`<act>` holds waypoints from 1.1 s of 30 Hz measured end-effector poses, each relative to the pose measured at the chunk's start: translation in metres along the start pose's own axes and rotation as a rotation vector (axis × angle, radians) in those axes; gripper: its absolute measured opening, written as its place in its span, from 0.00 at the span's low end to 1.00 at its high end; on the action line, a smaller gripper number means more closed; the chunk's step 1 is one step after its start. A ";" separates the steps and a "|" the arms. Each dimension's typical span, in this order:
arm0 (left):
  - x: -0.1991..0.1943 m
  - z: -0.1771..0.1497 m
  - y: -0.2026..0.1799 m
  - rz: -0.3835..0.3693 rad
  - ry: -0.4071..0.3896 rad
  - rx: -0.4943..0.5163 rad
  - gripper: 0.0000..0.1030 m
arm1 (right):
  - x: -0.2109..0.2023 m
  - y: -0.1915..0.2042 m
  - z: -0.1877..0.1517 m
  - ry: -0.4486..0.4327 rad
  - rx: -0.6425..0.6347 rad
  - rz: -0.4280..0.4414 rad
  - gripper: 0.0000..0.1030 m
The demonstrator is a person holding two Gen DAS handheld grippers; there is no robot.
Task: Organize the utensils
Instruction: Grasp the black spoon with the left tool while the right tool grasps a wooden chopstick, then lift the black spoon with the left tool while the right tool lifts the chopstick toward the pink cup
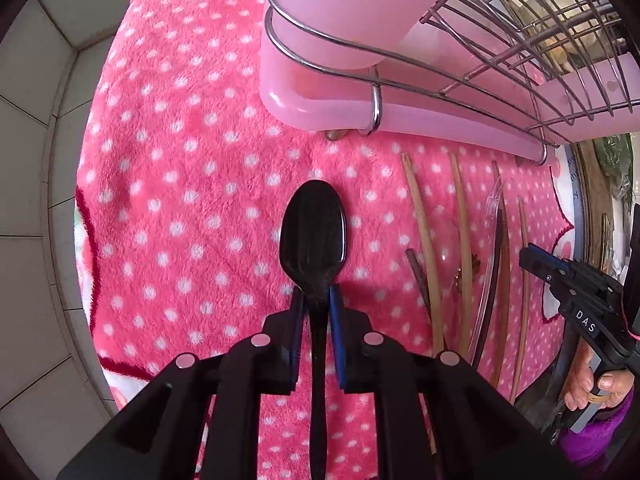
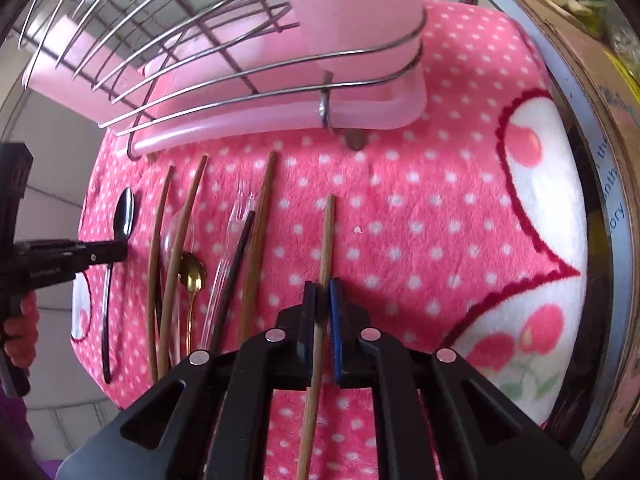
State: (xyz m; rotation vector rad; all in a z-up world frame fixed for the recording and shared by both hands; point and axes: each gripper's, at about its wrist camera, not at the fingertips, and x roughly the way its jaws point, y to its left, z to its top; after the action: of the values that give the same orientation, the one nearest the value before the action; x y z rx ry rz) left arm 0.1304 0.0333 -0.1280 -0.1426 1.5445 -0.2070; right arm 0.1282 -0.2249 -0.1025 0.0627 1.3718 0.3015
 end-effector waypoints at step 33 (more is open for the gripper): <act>-0.201 -0.103 0.021 -0.309 -0.814 -0.026 0.08 | -0.205 -0.038 -0.064 -0.698 0.062 0.193 0.06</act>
State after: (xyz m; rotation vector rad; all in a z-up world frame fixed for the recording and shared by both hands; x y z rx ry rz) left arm 0.0261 0.1019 0.0613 -0.4308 0.7086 -0.3238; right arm 0.0386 -0.3203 0.0716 0.3228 0.6811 0.3553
